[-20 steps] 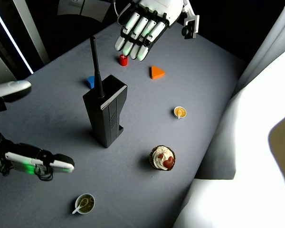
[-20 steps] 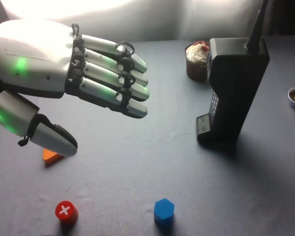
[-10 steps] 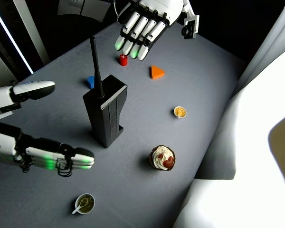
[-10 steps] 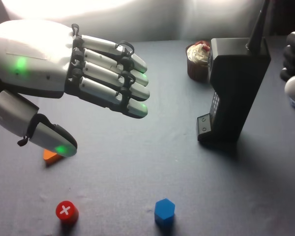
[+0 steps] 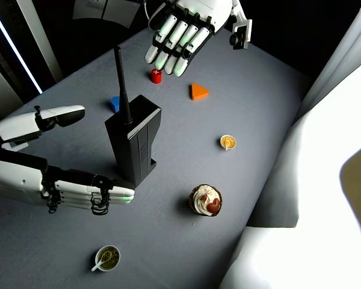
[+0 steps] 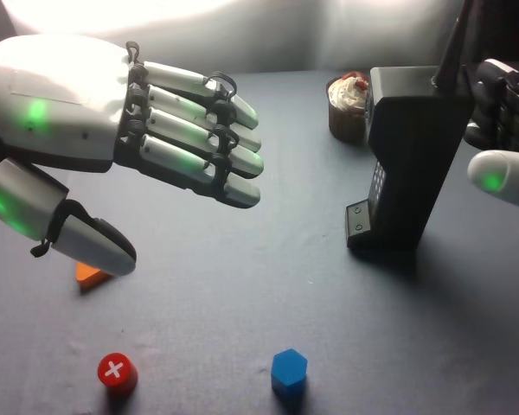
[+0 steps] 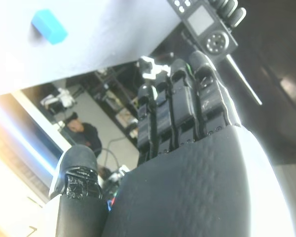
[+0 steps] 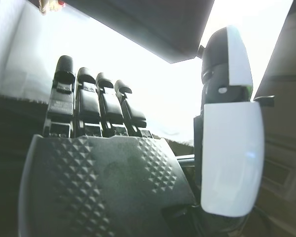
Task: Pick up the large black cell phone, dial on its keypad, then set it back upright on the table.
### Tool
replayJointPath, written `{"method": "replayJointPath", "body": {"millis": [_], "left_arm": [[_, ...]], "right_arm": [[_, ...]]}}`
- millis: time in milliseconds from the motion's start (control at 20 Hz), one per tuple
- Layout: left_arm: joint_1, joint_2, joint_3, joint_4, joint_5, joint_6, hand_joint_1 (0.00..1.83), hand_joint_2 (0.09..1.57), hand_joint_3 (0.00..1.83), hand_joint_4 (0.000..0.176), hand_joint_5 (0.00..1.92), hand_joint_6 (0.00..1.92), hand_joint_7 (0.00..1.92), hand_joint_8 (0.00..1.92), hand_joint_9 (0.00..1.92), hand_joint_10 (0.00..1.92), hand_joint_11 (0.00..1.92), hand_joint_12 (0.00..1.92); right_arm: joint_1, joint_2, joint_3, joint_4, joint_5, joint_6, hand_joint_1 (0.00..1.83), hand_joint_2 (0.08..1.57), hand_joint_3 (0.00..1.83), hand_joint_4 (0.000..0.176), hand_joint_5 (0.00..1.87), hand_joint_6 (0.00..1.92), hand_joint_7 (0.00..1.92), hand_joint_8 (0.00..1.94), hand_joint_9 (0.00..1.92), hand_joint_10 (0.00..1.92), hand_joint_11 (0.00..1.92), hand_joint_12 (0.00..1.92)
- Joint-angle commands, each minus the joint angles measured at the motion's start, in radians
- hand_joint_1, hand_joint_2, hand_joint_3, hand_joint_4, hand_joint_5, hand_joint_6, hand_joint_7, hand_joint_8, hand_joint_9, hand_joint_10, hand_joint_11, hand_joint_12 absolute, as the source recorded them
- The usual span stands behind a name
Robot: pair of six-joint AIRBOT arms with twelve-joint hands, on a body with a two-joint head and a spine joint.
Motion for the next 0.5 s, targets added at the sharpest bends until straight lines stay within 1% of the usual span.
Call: {"method": "replayJointPath", "body": {"millis": [0, 50, 150, 200, 300, 350, 450], "left_arm": [[-0.03, 0.004, -0.003, -0.107, -0.047, -0.003, 0.02, 1.26, 0.0, 0.035, 0.26, 0.0, 0.25, 0.0, 0.21, 0.0, 0.0, 0.43], [-0.03, 0.004, -0.003, -0.107, -0.047, -0.004, 0.01, 1.27, 0.0, 0.033, 0.25, 0.0, 0.25, 0.0, 0.21, 0.0, 0.0, 0.43], [-0.03, 0.004, -0.002, -0.107, -0.045, -0.004, 0.0, 1.27, 0.0, 0.036, 0.25, 0.0, 0.24, 0.0, 0.2, 0.0, 0.0, 0.41], [-0.031, 0.004, -0.002, -0.107, -0.045, -0.004, 0.0, 1.27, 0.0, 0.036, 0.26, 0.0, 0.26, 0.0, 0.22, 0.0, 0.0, 0.43], [-0.031, 0.004, -0.001, -0.108, -0.044, -0.005, 0.0, 1.26, 0.0, 0.035, 0.26, 0.0, 0.26, 0.0, 0.21, 0.0, 0.0, 0.42], [-0.031, 0.004, -0.001, -0.108, -0.044, -0.007, 0.0, 1.26, 0.0, 0.038, 0.25, 0.0, 0.25, 0.0, 0.21, 0.0, 0.0, 0.43], [-0.031, 0.004, -0.001, -0.109, -0.044, -0.009, 0.0, 1.26, 0.0, 0.038, 0.25, 0.0, 0.25, 0.0, 0.21, 0.0, 0.0, 0.43]], "right_arm": [[0.015, -0.001, 0.008, -0.018, 0.126, 0.011, 0.96, 0.91, 0.0, 0.0, 0.0, 0.0, 0.0, 0.0, 0.04, 0.0, 0.0, 0.39], [0.023, -0.01, 0.015, -0.021, 0.126, 0.01, 0.95, 0.91, 0.0, 0.0, 0.0, 0.0, 0.0, 0.0, 0.04, 0.0, 0.0, 0.43], [0.041, -0.032, 0.033, -0.021, 0.125, 0.004, 0.95, 0.9, 0.0, 0.0, 0.0, 0.0, 0.0, 0.0, 0.04, 0.0, 0.0, 0.44], [0.048, -0.039, 0.039, -0.021, 0.122, -0.001, 0.95, 0.9, 0.0, 0.0, 0.0, 0.0, 0.0, 0.0, 0.04, 0.0, 0.0, 0.46], [0.067, -0.05, 0.049, -0.021, 0.108, -0.003, 0.95, 0.9, 0.0, 0.0, 0.0, 0.0, 0.0, 0.0, 0.03, 0.0, 0.0, 0.43], [0.078, -0.053, 0.053, -0.021, 0.101, -0.003, 0.92, 0.92, 0.0, 0.0, 0.0, 0.0, 0.0, 0.0, 0.02, 0.0, 0.0, 0.45], [0.085, -0.055, 0.057, -0.021, 0.096, -0.003, 0.92, 0.91, 0.0, 0.0, 0.0, 0.0, 0.0, 0.0, 0.02, 0.0, 0.0, 0.43]]}}
